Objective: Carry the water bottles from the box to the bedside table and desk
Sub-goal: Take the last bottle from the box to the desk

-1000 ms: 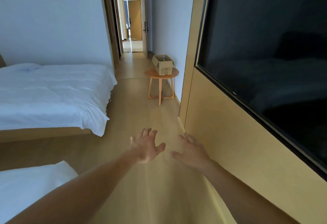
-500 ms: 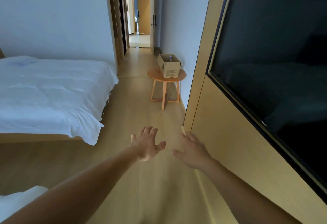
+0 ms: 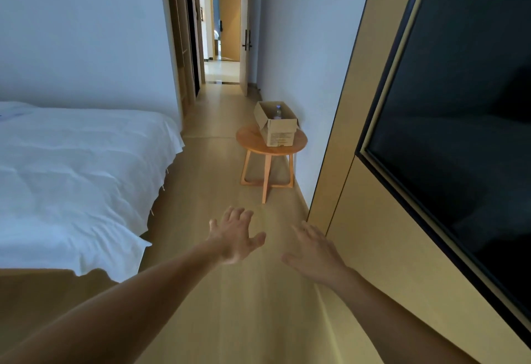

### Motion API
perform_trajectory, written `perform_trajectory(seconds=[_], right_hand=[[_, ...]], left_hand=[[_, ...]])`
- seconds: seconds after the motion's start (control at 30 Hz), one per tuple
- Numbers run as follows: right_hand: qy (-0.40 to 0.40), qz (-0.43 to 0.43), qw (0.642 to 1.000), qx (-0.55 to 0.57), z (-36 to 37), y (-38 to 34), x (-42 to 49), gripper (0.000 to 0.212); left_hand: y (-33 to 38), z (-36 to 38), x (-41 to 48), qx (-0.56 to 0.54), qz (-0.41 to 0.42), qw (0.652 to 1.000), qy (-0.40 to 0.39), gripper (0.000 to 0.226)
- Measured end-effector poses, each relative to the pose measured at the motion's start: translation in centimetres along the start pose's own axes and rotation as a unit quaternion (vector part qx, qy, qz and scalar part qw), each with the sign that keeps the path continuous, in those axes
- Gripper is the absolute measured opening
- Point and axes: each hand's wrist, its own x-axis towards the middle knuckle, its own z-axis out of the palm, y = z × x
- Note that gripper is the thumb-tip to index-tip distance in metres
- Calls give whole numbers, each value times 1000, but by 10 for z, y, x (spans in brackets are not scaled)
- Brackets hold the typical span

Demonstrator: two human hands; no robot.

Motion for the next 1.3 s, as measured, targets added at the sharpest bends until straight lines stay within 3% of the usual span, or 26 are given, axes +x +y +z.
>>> perform_trajectory(seconds=[0.57, 1.3], right_hand=[[-11, -63, 998, 22, -93, 67, 333, 84], [0, -39, 999, -12, -160, 51, 732, 80]], left_hand=[[5, -53, 304, 9, -51, 999, -1, 79], [-108, -122, 711, -27, -25, 999, -11, 80]])
